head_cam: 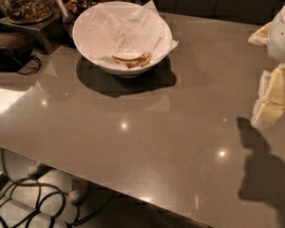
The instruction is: Pick banana from white bowl
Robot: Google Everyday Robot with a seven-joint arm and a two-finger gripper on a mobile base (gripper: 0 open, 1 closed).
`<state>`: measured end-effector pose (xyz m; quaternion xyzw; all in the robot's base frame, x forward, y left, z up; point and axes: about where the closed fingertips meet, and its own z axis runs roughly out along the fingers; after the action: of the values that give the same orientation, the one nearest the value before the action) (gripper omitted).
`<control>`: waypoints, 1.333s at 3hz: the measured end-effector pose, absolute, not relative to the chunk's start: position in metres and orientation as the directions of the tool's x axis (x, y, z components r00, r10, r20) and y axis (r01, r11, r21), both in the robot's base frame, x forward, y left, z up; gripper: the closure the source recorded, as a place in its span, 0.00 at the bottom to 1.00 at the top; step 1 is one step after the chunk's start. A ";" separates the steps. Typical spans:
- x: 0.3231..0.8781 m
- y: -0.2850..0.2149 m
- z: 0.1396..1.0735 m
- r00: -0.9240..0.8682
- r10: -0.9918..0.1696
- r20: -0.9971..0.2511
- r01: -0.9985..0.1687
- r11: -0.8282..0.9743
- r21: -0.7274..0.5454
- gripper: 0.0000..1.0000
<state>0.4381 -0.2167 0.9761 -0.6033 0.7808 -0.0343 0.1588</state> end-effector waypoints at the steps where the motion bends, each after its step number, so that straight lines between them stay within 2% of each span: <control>1: 0.438 -0.217 0.976 -0.222 -0.953 -0.207 -0.931 0.270 -0.245 0.00; 3: 0.469 -0.217 0.973 -0.265 -0.941 -0.210 -0.932 0.306 -0.196 0.00; 4: 0.519 -0.182 0.973 -0.219 -0.960 -0.173 -0.951 0.250 -0.184 0.00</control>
Offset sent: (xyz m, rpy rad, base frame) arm 0.0120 -0.0032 -0.0049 0.0277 0.0629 -0.0451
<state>0.5187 -0.1816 0.9731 -0.6121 0.7804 -0.0190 0.1260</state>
